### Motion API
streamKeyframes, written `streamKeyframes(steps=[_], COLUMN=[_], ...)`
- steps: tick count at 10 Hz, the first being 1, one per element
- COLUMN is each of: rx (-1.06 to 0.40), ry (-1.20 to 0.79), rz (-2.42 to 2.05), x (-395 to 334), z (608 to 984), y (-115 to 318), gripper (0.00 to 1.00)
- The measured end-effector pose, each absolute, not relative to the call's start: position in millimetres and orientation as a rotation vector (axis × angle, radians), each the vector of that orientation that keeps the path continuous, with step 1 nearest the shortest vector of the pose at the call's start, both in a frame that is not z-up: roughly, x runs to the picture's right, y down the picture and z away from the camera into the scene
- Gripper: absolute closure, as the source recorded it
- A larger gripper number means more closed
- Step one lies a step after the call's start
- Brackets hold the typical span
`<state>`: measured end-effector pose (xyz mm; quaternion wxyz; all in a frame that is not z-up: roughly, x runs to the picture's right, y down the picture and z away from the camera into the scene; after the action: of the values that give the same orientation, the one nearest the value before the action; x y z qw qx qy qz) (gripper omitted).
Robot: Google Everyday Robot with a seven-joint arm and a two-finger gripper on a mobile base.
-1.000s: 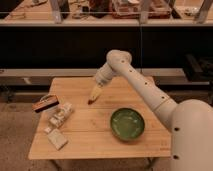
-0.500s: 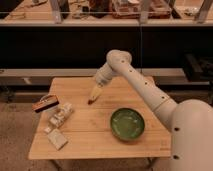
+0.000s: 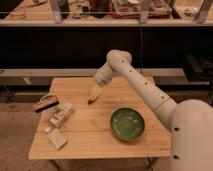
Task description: Place the eraser on the white sponge
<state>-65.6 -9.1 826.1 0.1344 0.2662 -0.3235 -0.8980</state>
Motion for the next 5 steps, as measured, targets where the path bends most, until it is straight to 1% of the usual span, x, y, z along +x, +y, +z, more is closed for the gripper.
streamKeyframes(steps=[1, 3, 5], rx=[0.791, 0.87, 0.917], ry=[-0.937, -0.955, -0.979], rz=[-2.607, -2.638, -2.657], x=[-74.6, -120.0, -165.1], z=[819.2, 795.7, 781.0], y=[-14.5, -23.3, -24.0], gripper=[0.2, 0.2, 0.2])
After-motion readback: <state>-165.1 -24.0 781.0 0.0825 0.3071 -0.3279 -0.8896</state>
